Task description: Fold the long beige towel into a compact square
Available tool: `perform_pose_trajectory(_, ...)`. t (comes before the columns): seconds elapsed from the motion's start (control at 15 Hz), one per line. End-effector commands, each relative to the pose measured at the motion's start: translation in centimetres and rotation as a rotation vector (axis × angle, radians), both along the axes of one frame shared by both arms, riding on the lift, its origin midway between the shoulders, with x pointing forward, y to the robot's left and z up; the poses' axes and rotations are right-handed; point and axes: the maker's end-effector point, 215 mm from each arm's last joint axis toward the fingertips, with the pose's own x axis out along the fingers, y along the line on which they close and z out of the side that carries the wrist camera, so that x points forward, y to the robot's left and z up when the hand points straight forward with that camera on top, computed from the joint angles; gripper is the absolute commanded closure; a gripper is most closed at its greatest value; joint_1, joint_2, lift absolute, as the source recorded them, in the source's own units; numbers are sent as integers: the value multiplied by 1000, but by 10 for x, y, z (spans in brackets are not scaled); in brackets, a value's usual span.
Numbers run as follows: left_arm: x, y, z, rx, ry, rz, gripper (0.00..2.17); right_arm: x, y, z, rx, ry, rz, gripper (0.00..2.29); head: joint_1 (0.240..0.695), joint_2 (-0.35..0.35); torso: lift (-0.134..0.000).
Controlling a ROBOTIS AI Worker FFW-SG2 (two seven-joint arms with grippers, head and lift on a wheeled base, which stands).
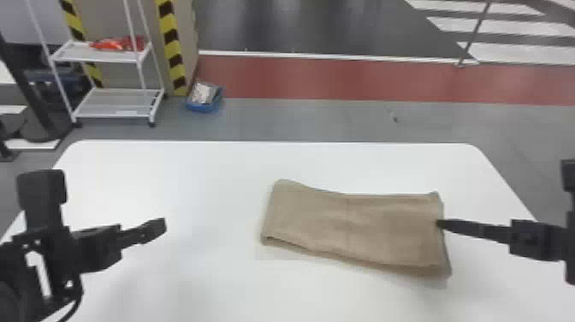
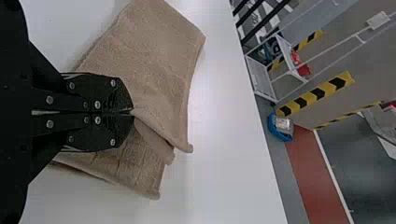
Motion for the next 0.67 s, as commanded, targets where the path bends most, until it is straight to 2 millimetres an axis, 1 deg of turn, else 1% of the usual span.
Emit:
perform_pose_trajectory(0.0,0,-3,-4,-10,7,0,87,-25,-19,-15,-33,12,-7,1507,695,-103,-124)
perform_pose_trajectory(0.07,0,-6,-6,-12,10,-6,87,-28,-20,-32,-36,29,7,1507,695,-113,-124)
perform_pose_trajectory(0.13,0,-10,-6,-11,10,-13,87,-27,-21,-40,-41,33,19,1507,695,-131,-124)
perform_pose_trajectory(0.2,1,-14,-6,-7,13,-21,87,-22,-24,-45,-54,30,30,1507,695,-138,-124)
perform_pose_trajectory(0.33,0,-18,-6,-4,16,-30,87,-11,-29,-43,-55,27,23,1507,695,-151,-124)
perform_pose_trajectory(0.47,-2,-20,-7,-5,20,-33,87,-11,-32,-42,-66,27,20,1504,695,-161,-124)
perform_pose_trajectory(0.53,-3,-19,-8,-5,22,-32,87,-13,-37,-44,-85,35,18,1430,695,-165,-124)
perform_pose_trajectory(0.6,-3,-18,-8,-5,22,-30,87,-14,-43,-45,-99,39,12,728,695,-170,-124)
